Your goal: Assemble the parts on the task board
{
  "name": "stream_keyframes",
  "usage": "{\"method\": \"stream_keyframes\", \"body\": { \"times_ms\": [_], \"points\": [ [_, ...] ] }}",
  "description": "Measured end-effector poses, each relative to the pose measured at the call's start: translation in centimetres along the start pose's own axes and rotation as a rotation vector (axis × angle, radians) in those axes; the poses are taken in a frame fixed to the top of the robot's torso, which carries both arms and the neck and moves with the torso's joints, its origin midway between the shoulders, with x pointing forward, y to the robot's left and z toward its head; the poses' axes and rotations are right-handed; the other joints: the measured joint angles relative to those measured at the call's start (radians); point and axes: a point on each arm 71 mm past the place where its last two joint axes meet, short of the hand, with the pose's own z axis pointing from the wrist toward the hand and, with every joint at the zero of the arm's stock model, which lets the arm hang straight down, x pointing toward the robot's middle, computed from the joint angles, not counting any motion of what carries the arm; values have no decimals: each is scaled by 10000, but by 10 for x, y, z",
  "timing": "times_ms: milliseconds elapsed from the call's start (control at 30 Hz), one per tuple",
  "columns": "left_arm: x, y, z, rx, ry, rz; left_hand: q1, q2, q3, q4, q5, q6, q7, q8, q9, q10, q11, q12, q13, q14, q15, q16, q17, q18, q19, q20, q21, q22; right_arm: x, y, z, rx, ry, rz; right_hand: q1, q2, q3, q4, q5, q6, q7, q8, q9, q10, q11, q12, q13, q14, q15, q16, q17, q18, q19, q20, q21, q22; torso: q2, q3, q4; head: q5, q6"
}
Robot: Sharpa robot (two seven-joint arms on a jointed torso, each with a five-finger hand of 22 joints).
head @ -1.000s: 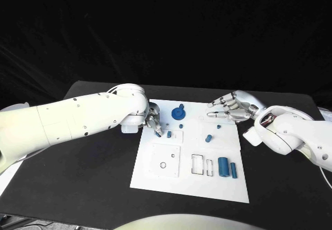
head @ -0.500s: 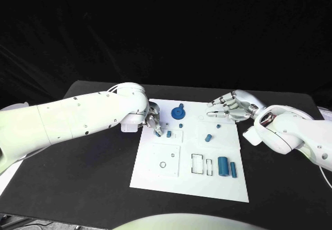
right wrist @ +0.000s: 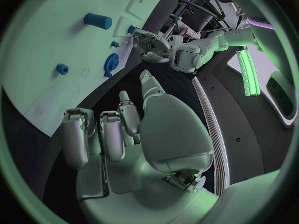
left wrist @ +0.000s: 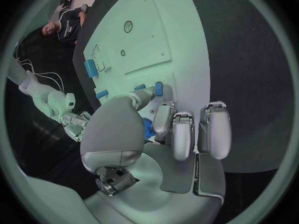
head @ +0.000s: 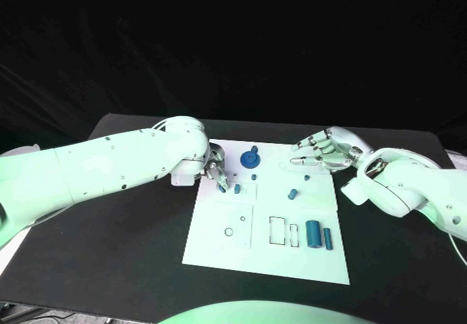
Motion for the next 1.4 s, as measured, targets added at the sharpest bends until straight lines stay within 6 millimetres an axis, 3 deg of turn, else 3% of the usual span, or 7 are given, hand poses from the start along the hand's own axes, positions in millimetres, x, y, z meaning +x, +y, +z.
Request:
{"method": "stream_keyframes", "body": {
  "times_ms": [167, 267, 433, 500, 1100, 1400],
  "points": [
    [0, 0, 1, -19, 21, 6, -268, -66, 1, -99, -1, 72, -103, 55, 16, 61, -59, 131, 202, 19, -54, 0, 0, 0, 0, 0, 0, 0, 0, 0, 0, -5, 4, 2, 0, 0, 0, 0, 0, 0, 0, 0, 0, 0, 0, 0, -7, 0, 0, 0, 0, 0, 0, 0, 0, 0, 0, 5, 1, -14, -19],
    [-1, 0, 1, -39, 26, 18, -505, -248, -109, -205, 0, 164, -195, 69, 21, 94, -93, 135, 229, -3, -77, 0, 0, -1, -27, -47, 0, 0, 0, 0, 0, -5, 5, 2, 0, 0, 0, 0, 0, 0, 0, 0, -1, 0, 0, 0, -7, 0, 0, 0, 0, 0, 0, 0, 0, 0, 0, 5, 6, -22, -32],
    [-1, 2, 2, -98, 7, 41, -714, -457, -582, 76, 12, 431, -465, 7, 741, 128, -129, 135, 241, -4, -78, 0, 0, -1, 0, -74, 0, 0, 0, 0, 0, -5, 5, 2, 0, 0, 0, 0, 0, 0, 0, 0, -1, 0, 0, 1, -6, 0, 0, 0, -1, -1, 0, 0, 0, 7, -1, 4, 6, -23, -37],
    [-1, 2, 3, -111, -1, 50, -807, -437, -705, 149, 13, 465, -500, -10, 957, 91, -166, 135, 240, 6, -88, 0, -1, -1, 0, -73, 0, 0, 0, 0, 0, -4, 6, 2, 0, 0, 0, 0, 0, 0, 0, 0, -1, 0, 0, 1, -7, 0, 0, 0, -1, -1, 0, 0, 0, 8, -1, 4, 6, -23, -37],
    [-1, 4, 5, -200, -51, 47, -1143, -464, -1477, 615, 13, 630, -587, -66, 1096, 91, -166, 177, 259, -2, -146, 0, -1, -1, 0, -73, 40, 0, 0, 0, -1, 5, 52, 5, 0, 0, 0, 0, -1, 0, 0, 0, -4, 0, 0, 2, -6, 0, 0, 0, 7, -1, 0, 0, 0, 6, -5, 4, 8, -29, -37],
    [0, 5, 5, -201, -62, 28, -1276, -597, -2154, 959, 13, 668, -550, -138, 1195, 91, -165, 177, 270, -2, -145, 0, 7, -1, -14, -130, 40, 0, 0, 0, -1, 7, 52, 4, 0, 0, 2, 2, -1, 0, 0, 0, -4, 0, 0, 2, -6, 0, 0, 0, 6, -1, 0, 0, 0, 5, -5, 5, 10, -28, -30]
  ]
}}
